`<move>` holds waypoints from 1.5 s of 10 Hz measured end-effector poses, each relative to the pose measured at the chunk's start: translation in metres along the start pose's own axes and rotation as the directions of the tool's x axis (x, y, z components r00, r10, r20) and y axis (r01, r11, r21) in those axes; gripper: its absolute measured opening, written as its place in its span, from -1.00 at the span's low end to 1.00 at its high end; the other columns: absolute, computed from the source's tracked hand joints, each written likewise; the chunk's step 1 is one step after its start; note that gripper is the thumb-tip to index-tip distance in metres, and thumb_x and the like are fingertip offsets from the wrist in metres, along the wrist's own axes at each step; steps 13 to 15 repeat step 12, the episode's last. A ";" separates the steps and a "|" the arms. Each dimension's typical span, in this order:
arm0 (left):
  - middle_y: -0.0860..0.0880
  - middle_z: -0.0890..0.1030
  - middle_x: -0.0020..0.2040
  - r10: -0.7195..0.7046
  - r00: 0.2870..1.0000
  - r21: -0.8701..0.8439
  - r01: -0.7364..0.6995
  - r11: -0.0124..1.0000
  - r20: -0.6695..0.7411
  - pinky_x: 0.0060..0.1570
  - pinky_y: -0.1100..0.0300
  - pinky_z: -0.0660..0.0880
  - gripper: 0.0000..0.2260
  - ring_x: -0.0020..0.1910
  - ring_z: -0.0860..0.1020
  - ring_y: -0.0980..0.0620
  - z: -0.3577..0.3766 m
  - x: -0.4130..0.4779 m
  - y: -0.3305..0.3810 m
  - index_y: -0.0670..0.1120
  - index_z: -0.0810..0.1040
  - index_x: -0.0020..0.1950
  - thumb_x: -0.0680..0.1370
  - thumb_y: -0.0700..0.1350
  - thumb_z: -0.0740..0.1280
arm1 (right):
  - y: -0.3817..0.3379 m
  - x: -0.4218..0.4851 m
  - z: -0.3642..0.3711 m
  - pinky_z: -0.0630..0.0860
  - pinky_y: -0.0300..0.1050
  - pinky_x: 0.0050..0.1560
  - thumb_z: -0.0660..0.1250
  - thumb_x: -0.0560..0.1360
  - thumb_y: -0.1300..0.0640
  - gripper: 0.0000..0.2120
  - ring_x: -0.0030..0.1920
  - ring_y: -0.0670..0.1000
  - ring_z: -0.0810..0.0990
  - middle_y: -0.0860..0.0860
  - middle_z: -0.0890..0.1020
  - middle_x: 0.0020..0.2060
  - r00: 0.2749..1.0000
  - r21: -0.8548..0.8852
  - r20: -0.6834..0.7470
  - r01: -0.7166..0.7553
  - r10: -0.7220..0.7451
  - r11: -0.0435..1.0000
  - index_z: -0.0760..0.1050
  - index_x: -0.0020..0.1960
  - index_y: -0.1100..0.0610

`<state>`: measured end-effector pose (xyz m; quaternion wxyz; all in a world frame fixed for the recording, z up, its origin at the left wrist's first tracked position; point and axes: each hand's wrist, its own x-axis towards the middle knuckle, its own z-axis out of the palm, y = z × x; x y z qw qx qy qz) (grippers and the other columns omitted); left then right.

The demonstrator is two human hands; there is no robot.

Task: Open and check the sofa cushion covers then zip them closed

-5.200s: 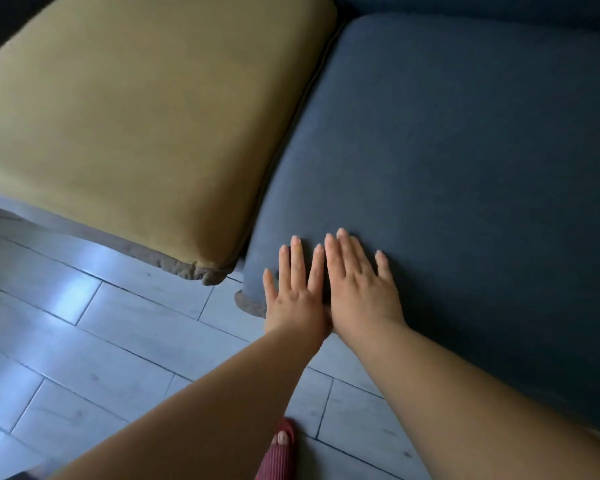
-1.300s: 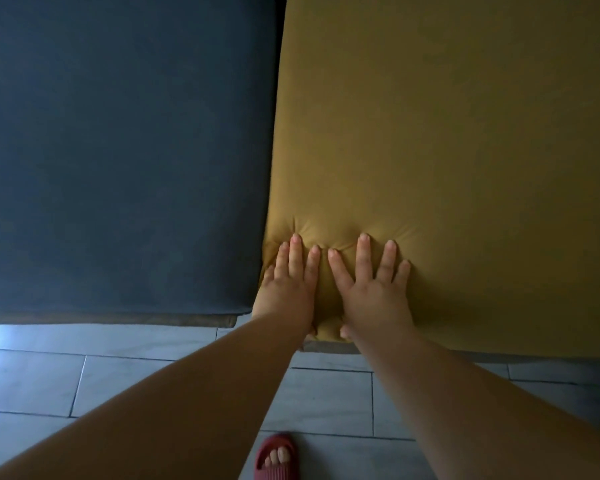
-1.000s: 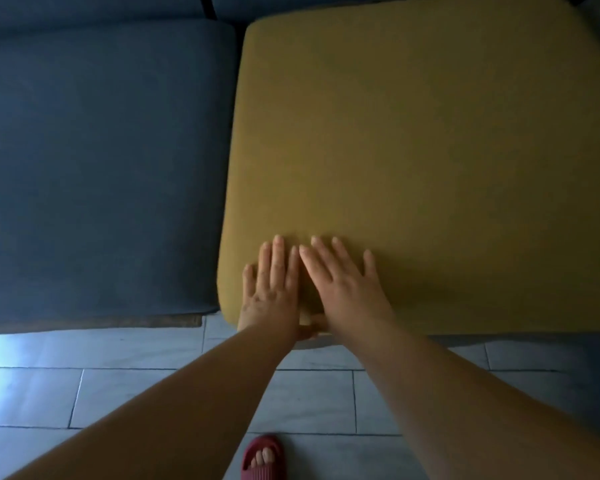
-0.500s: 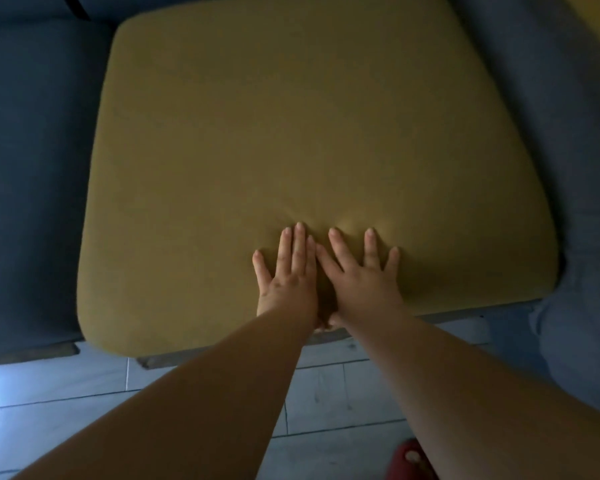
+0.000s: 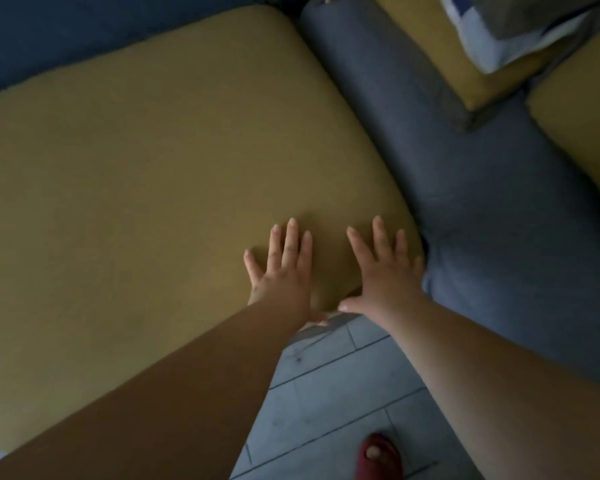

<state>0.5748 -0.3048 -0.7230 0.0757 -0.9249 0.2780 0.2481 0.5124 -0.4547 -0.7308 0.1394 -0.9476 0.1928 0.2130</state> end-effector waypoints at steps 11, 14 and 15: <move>-0.13 -0.67 0.33 -0.096 0.978 0.094 0.080 0.992 0.187 0.24 -0.51 -0.22 0.31 0.37 -0.55 -0.27 -0.014 0.068 0.066 0.15 -0.59 0.37 0.20 0.36 0.50 | 0.043 0.054 -0.010 0.01 0.28 0.50 0.52 0.30 -0.25 0.24 0.52 0.39 -0.19 0.07 -0.39 0.53 0.969 0.059 0.246 -0.025 0.010 0.998 -0.45 0.49 -0.24; -0.07 -0.52 0.46 0.031 0.991 0.074 -0.041 0.996 0.133 0.37 -0.43 -0.11 0.15 0.46 -0.43 -0.18 -0.031 0.046 0.047 0.18 -0.45 0.46 0.31 0.34 0.44 | 0.040 0.035 -0.043 0.10 0.26 0.49 0.44 0.43 -0.19 0.06 0.55 0.29 -0.07 0.04 -0.28 0.57 0.971 0.071 0.241 -0.015 -0.003 0.997 -0.33 0.55 -0.20; -0.07 -0.52 0.46 0.031 0.991 0.074 -0.041 0.996 0.133 0.37 -0.43 -0.11 0.15 0.46 -0.43 -0.18 -0.031 0.046 0.047 0.18 -0.45 0.46 0.31 0.34 0.44 | 0.040 0.035 -0.043 0.10 0.26 0.49 0.44 0.43 -0.19 0.06 0.55 0.29 -0.07 0.04 -0.28 0.57 0.971 0.071 0.241 -0.015 -0.003 0.997 -0.33 0.55 -0.20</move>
